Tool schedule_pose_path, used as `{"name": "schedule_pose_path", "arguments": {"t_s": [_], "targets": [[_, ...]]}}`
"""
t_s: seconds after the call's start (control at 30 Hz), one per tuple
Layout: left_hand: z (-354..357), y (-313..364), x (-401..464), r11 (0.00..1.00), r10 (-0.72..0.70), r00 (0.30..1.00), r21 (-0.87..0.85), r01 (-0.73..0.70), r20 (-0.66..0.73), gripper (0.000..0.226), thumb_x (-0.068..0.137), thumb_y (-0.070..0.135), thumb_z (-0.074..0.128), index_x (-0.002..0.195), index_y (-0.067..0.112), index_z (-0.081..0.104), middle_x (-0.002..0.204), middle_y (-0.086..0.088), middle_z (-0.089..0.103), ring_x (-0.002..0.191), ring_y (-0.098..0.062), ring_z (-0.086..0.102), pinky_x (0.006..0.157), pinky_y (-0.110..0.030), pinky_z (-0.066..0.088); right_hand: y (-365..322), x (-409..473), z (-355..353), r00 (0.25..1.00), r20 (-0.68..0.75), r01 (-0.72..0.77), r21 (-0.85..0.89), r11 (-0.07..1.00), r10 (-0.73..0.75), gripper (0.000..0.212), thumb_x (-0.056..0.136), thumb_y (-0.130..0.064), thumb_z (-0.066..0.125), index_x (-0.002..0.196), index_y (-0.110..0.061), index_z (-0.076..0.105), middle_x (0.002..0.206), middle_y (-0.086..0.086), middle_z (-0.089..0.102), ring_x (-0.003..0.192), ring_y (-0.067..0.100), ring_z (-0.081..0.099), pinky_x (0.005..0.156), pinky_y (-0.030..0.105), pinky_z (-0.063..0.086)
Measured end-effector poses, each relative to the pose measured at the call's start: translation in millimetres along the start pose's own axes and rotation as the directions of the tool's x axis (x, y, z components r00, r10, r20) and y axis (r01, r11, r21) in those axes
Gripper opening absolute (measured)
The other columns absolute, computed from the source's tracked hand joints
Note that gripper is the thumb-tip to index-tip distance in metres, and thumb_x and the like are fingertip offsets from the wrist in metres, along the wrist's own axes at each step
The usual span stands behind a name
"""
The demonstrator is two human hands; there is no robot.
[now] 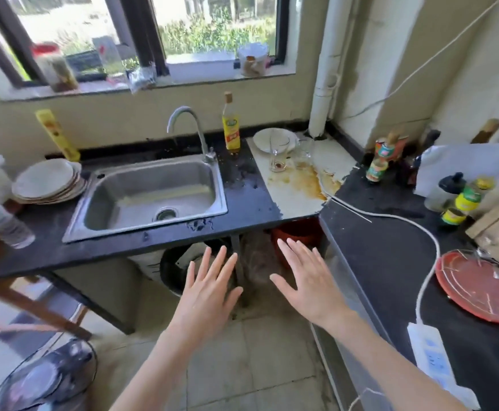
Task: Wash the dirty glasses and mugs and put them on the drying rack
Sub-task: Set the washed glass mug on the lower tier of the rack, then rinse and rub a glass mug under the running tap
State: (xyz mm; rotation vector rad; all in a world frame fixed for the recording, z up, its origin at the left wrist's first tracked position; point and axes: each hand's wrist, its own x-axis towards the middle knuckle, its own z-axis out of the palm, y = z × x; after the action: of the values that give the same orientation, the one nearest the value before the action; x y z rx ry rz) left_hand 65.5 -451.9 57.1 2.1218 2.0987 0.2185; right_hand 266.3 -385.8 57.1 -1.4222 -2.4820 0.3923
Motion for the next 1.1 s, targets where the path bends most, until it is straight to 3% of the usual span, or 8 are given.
{"name": "schedule_pose_path", "arguments": {"t_s": [0.1, 0.3, 0.43, 0.7, 0.8, 0.97, 1.1], "targets": [[-10, -9, 44, 0.998, -0.054, 0.997, -0.02, 0.053, -0.054, 0.062, 0.097, 0.05, 0.029, 0.149, 0.027, 0.005, 0.158, 0.005, -0.005, 0.144, -0.02, -0.015, 0.116, -0.042, -0.004, 15, 56, -11, 1.0, -0.002, 0.016, -0.021, 1.0, -0.016, 0.067, 0.095, -0.057, 0.029, 0.151, -0.024, 0.01, 0.158, -0.001, 0.015, 0.146, 0.014, 0.008, 0.116, 0.031, -0.004], [1, -41, 116, 0.992, -0.113, 0.993, -0.053, 0.114, 0.012, 0.086, 0.071, 0.065, -0.006, 0.149, 0.029, 0.003, 0.158, 0.005, -0.005, 0.138, -0.018, -0.022, 0.115, -0.039, -0.005, 39, 144, -9, 0.999, 0.046, -0.013, 0.003, 1.0, 0.013, 0.065, 0.095, -0.05, 0.039, 0.15, -0.025, 0.013, 0.158, -0.002, 0.016, 0.146, 0.014, 0.011, 0.114, 0.025, 0.003], [14, -70, 176, 0.989, -0.12, 0.991, -0.079, 0.124, 0.059, 0.089, 0.069, 0.066, -0.008, 0.149, 0.029, 0.001, 0.158, 0.004, -0.006, 0.137, -0.017, -0.025, 0.114, -0.038, -0.007, 58, 211, 3, 0.994, 0.092, -0.057, -0.012, 0.998, 0.058, 0.064, 0.096, -0.049, 0.038, 0.15, -0.024, 0.014, 0.157, -0.003, 0.018, 0.145, 0.014, 0.014, 0.114, 0.024, 0.007], [16, -130, 306, 0.996, 0.008, 0.994, -0.085, 0.001, 0.111, 0.094, 0.071, 0.072, -0.016, 0.15, 0.026, 0.005, 0.158, 0.002, -0.003, 0.132, -0.015, -0.028, 0.113, -0.038, -0.008, 85, 340, 27, 0.943, 0.122, -0.325, 0.112, 0.939, 0.311, 0.052, 0.098, -0.039, 0.041, 0.143, -0.016, 0.032, 0.145, 0.0, 0.043, 0.131, 0.019, 0.041, 0.104, 0.033, 0.037], [19, -143, 341, 0.998, 0.032, 0.986, -0.064, -0.022, 0.161, 0.1, 0.065, 0.075, -0.026, 0.149, 0.027, -0.001, 0.158, 0.003, -0.008, 0.132, -0.018, -0.029, 0.108, -0.034, -0.014, 105, 387, 38, 0.888, 0.128, -0.459, 0.244, 0.854, 0.441, 0.049, 0.097, -0.039, 0.043, 0.139, -0.013, 0.039, 0.137, 0.004, 0.05, 0.123, 0.021, 0.049, 0.102, 0.038, 0.042], [26, -152, 374, 0.995, 0.023, 0.976, -0.098, -0.002, 0.217, 0.083, 0.073, 0.06, -0.01, 0.149, 0.029, -0.001, 0.157, 0.006, -0.012, 0.14, -0.02, -0.025, 0.11, -0.033, -0.014, 132, 455, 61, 0.714, 0.257, -0.686, 0.445, 0.576, 0.651, 0.055, 0.095, -0.044, 0.047, 0.136, -0.007, 0.042, 0.136, 0.01, 0.049, 0.122, 0.026, 0.05, 0.103, 0.038, 0.04], [27, -155, 388, 0.987, -0.043, 0.983, -0.145, 0.07, 0.181, 0.066, 0.091, 0.054, 0.009, 0.149, 0.024, 0.006, 0.158, 0.002, -0.005, 0.138, -0.019, -0.024, 0.113, -0.033, -0.009, 149, 487, 74, 0.636, 0.291, -0.73, 0.526, 0.436, 0.715, 0.046, 0.094, -0.044, 0.046, 0.114, -0.004, 0.055, 0.109, 0.009, 0.063, 0.099, 0.03, 0.061, 0.095, 0.048, 0.047]]}}
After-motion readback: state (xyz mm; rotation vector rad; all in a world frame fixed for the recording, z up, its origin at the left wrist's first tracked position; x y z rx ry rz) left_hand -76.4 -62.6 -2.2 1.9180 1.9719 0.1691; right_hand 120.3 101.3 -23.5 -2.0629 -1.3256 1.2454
